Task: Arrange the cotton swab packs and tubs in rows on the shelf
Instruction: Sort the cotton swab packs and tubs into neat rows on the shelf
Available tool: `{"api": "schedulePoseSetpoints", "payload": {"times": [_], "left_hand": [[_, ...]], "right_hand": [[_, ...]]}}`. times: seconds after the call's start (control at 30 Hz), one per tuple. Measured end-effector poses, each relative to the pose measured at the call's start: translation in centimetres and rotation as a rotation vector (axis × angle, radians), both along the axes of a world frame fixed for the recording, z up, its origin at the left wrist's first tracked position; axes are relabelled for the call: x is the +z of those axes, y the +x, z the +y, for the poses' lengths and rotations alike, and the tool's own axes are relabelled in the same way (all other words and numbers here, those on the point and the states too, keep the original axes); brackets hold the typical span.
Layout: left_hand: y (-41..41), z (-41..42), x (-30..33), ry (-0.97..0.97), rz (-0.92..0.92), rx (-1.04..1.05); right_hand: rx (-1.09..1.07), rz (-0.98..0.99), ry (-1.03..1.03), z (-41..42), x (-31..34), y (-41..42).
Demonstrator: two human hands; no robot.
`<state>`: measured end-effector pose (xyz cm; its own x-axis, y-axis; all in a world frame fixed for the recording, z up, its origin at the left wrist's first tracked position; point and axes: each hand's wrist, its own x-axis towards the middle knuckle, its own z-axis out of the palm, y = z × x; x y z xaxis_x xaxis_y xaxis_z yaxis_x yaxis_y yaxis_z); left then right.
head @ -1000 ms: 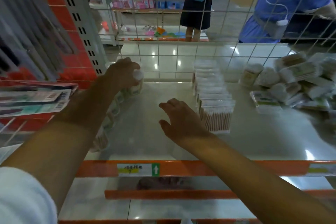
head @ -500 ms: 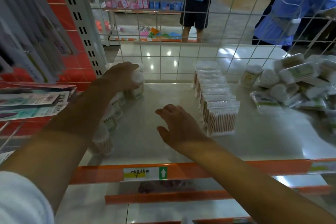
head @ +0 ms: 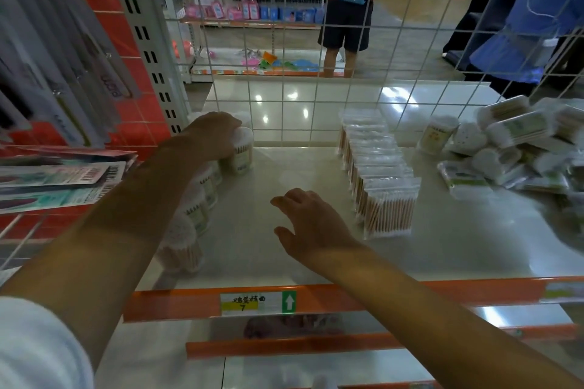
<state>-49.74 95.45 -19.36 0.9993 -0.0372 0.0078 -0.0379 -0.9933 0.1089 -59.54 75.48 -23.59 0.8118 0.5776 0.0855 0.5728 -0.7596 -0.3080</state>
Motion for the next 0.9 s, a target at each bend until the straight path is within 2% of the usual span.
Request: {"api": "schedulePoseSetpoints", "payload": {"times": [0.13,0.43,0.9], "left_hand": [[-0.8,-1.3,1.0,0.010,0.005,-0.053],[-4.5,-8.1,2.2,0.107,-0.235,-0.289],[-5.7,-19.2,1.5,0.021,-0.227,-0.421]], "right_hand": [[-0.040,-0.032,0.010,-0.7,0.2,0.3],[-0.158,-0.163,0.031,-4.2,2.3,1.9],[-0.274,-0.140,0.099,-14.3,3.3,3.6]]}}
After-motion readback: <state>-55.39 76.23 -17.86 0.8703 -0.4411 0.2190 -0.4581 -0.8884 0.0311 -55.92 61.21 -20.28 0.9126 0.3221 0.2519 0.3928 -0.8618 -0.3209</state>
